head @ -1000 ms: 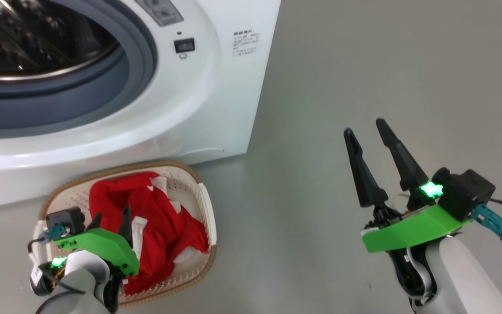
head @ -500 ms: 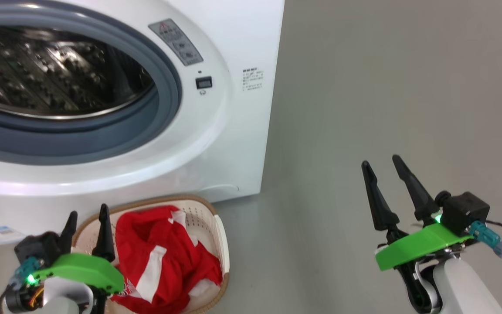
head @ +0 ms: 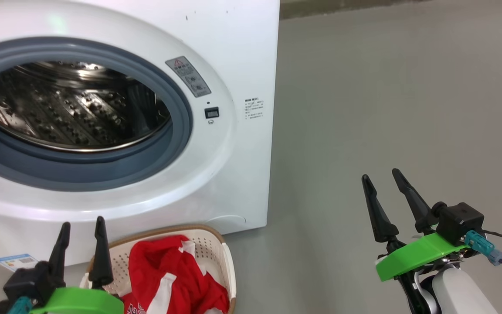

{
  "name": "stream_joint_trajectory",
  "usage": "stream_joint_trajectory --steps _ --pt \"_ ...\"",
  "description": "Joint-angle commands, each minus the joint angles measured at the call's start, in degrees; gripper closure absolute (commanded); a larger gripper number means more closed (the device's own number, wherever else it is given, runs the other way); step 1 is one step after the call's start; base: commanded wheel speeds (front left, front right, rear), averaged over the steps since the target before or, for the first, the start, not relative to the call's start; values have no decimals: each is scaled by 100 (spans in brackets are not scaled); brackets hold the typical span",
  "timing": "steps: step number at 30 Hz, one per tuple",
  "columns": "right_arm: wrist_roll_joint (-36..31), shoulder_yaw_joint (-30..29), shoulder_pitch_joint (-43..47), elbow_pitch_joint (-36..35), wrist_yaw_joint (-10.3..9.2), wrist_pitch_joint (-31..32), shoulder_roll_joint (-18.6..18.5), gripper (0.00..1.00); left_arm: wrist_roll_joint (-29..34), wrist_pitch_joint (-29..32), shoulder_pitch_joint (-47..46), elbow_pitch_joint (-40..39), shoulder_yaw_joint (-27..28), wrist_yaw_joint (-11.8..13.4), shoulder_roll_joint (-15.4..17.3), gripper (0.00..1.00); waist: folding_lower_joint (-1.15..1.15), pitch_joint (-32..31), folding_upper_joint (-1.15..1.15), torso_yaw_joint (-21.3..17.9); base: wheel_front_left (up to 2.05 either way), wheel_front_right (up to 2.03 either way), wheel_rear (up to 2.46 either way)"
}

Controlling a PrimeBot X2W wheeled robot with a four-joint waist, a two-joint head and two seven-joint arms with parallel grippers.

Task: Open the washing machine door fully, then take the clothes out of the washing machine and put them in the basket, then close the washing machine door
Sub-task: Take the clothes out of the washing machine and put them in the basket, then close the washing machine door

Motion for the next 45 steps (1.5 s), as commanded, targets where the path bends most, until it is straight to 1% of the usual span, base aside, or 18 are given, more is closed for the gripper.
stream_joint_trajectory --steps 1,9,14,33,38,45 --pt "-37 118 26 -180 29 -36 -7 0 86 -68 76 -260 148 -50 57 0 0 -125 0 28 0 0 0" --pt "-36 194 175 -324 29 -36 -57 0 273 -69 516 -790 16 -18 37 0 0 -306 0 11 0 0 0" --pt "-49 131 332 -435 29 -36 -77 0 280 -69 739 -943 -33 -8 32 0 0 -405 0 -3 0 0 0" --pt "-159 -28 629 -647 29 -36 -65 0 240 -69 975 -977 -48 60 28 0 0 -514 0 28 0 0 0" --pt "-149 -5 640 -632 29 -36 -62 0 64 -69 983 -1013 9 146 27 0 0 -516 0 53 0 0 0" --pt "-129 19 655 -568 29 -36 -95 0 -5 -69 1024 -1086 -49 63 27 0 0 -567 0 82 0 0 0"
